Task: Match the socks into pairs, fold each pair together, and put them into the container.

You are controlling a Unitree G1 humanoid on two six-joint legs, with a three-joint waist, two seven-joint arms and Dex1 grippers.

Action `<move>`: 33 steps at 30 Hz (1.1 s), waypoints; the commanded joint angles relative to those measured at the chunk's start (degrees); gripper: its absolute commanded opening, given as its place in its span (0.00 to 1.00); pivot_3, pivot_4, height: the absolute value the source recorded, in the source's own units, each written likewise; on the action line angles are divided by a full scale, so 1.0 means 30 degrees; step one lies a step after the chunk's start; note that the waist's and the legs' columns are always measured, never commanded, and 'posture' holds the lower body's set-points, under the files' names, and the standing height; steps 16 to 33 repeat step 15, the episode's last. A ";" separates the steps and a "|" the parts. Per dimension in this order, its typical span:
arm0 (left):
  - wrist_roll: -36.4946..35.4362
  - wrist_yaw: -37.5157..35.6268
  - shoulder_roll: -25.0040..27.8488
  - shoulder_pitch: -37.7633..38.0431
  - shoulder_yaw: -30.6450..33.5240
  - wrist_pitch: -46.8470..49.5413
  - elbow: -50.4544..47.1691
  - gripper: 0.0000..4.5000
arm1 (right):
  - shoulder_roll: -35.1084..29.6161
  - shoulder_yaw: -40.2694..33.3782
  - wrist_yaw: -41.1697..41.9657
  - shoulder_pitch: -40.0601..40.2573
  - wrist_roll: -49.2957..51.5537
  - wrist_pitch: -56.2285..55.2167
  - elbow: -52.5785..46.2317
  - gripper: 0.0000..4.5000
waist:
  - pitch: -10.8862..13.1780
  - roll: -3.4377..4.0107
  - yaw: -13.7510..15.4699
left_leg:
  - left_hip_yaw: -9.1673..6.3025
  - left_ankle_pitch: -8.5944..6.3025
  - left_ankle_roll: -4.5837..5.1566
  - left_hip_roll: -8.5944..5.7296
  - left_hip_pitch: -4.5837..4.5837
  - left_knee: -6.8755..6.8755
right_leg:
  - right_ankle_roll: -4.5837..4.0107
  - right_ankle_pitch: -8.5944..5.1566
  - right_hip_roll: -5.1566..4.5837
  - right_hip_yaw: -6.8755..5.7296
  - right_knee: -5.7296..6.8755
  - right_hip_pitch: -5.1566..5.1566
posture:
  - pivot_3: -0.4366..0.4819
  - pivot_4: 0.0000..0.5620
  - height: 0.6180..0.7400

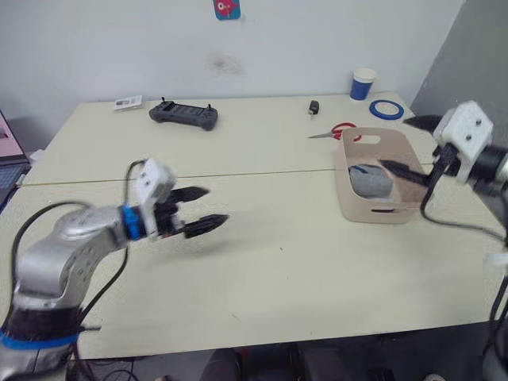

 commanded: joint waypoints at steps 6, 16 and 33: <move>0.5470 0.5468 -0.2356 0.6988 0.4760 -0.5759 0.0746 1.00 | 0.3942 -0.2219 -0.2954 0.9184 0.0745 -0.3472 -0.5037 1.00 | -0.0017 -0.0016 0.0417 | 0.0040 -0.0041 0.0063 -0.0076 -0.0002 0.0013 | 0.0011 -0.0001 -0.0100 0.0016 -0.0035 0.0023 | 0.48 0.27 1.00; 0.6286 0.6054 -0.4089 0.9027 0.5342 -0.9663 0.3085 1.00 | 0.5317 -0.1297 -0.4529 1.3191 -0.0591 -0.7949 -0.2182 1.00 | -0.0101 -0.0123 0.0369 | 0.0234 0.0001 -0.0011 -0.0092 0.0069 0.0036 | -0.0083 -0.0016 -0.0243 -0.0006 -0.0037 0.0090 | 0.48 0.27 1.00; 0.6286 0.6054 -0.4089 0.9027 0.5342 -0.9663 0.3085 1.00 | 0.5317 -0.1297 -0.4529 1.3191 -0.0591 -0.7949 -0.2182 1.00 | -0.0101 -0.0123 0.0369 | 0.0234 0.0001 -0.0011 -0.0092 0.0069 0.0036 | -0.0083 -0.0016 -0.0243 -0.0006 -0.0037 0.0090 | 0.48 0.27 1.00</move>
